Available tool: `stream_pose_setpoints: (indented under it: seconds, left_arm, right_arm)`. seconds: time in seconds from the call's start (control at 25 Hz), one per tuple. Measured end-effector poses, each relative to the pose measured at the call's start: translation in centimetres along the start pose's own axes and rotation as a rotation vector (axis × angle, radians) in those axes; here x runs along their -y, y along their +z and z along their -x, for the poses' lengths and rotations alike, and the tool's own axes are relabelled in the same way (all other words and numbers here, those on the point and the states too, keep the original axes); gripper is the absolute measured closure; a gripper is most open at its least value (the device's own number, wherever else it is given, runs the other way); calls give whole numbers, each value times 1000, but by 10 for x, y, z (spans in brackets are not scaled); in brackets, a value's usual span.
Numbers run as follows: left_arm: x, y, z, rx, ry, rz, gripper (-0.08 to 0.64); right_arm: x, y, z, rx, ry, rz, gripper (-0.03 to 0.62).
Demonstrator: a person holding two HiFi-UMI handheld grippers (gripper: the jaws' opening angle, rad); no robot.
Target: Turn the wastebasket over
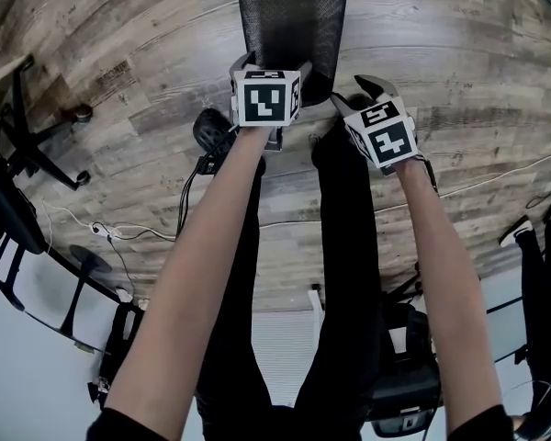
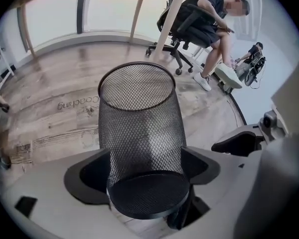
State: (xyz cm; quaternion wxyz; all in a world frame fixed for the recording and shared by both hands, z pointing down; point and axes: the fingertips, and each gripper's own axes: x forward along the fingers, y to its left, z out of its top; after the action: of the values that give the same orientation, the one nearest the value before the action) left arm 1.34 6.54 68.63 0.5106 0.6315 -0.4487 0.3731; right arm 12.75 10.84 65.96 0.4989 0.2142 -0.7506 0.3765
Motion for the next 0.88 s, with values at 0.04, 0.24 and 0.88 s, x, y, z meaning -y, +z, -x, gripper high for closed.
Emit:
stream_pose_setpoints:
  seconds: [0.04, 0.24, 0.88]
  left_arm:
    - [2, 0, -1, -6, -2, -4, 132]
    - [5, 1, -3, -5, 3, -14, 127]
    - [12, 2, -4, 7, 34, -32, 118]
  right_arm:
    - [3, -1, 0, -1, -3, -7, 364]
    - [17, 2, 2, -7, -21, 3, 362]
    - [57, 136, 16, 68, -58, 326, 359]
